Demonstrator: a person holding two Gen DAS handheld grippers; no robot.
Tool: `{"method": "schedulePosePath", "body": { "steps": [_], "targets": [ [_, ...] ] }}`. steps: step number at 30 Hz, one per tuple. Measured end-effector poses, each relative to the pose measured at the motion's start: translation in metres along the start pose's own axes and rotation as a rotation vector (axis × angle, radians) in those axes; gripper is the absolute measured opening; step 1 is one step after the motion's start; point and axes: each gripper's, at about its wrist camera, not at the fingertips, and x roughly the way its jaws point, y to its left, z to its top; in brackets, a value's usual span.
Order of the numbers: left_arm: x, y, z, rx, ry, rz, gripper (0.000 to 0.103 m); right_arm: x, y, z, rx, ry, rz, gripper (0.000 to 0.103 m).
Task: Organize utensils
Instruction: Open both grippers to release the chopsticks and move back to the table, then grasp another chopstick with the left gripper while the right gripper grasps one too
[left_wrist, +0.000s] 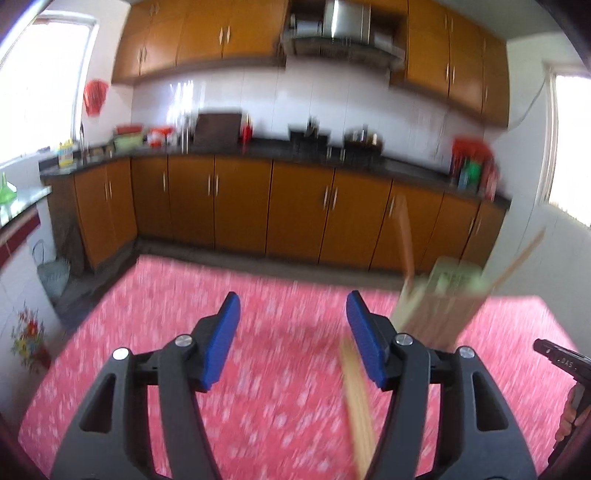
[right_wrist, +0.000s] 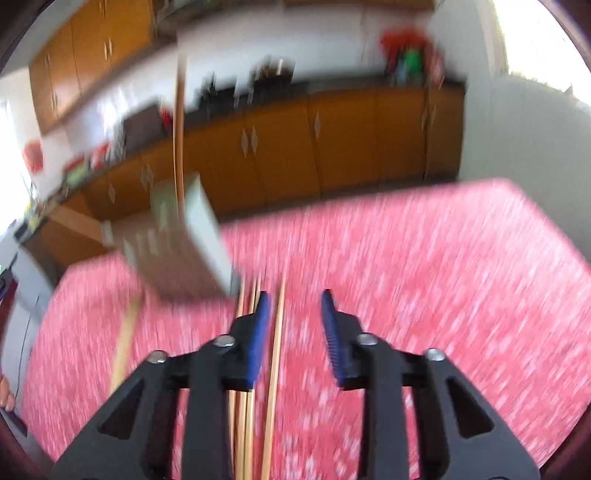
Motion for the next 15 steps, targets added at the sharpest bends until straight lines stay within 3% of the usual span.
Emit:
{"method": "schedulePosePath", "body": {
  "steps": [2,4,8,12,15],
  "targets": [
    [0.009,0.002,-0.022,0.008,0.066,-0.005,0.059,0.021,0.003,-0.022,-0.006,0.089,0.026,0.022],
    [0.017,0.0,-0.049,0.02,0.137,-0.019,0.058,0.031,0.009,-0.038,-0.02,0.134,0.032,0.022],
    [0.03,-0.017,-0.07,0.041,0.217,-0.061,0.053,0.05,0.015,-0.06,-0.042,0.204,0.006,0.022],
    [0.04,-0.031,-0.087,0.061,0.286,-0.125,0.043,0.05,0.017,-0.062,-0.091,0.174,-0.061,0.008],
    [0.045,-0.042,-0.096,0.073,0.322,-0.16,0.035,0.053,0.004,-0.056,-0.025,0.16,-0.096,0.008]
  ]
}}
